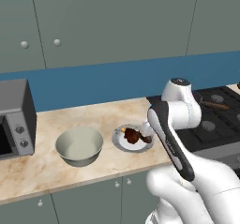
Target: Place the steak on the plate and place the sweet potato on the same plate.
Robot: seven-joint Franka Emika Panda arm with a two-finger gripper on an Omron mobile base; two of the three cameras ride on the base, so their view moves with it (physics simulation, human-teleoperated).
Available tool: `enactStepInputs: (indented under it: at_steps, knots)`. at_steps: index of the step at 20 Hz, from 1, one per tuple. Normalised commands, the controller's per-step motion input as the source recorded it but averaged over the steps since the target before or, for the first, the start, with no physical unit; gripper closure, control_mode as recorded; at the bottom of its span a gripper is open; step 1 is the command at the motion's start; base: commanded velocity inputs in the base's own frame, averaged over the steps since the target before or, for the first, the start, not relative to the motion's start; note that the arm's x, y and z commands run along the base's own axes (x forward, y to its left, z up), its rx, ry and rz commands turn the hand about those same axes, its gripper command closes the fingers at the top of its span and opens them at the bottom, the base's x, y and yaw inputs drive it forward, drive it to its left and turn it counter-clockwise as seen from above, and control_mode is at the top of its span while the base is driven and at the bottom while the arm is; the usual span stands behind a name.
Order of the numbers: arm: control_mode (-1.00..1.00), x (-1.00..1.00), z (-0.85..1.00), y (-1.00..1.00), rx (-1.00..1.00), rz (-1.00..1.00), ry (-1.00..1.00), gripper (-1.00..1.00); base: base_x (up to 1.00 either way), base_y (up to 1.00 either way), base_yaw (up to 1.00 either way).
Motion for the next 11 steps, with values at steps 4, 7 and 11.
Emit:
enactStepInputs:
  at_steps: [4,7,11]
  knots:
    - [-1.0,-0.55,0.43,0.06,-0.11,-0.04,-0.06,-1.0,0.0,0.0,0.0]
    - [-1.0,-0.27,0.39,0.0,-0.07,-0.05,-0.05,-1.0,0.0,0.0,0.0]
    - [-1.0,-0.21,0.61,0.0,0.0,-0.04,-0.07,-1.0,0.0,0.0,0.0]
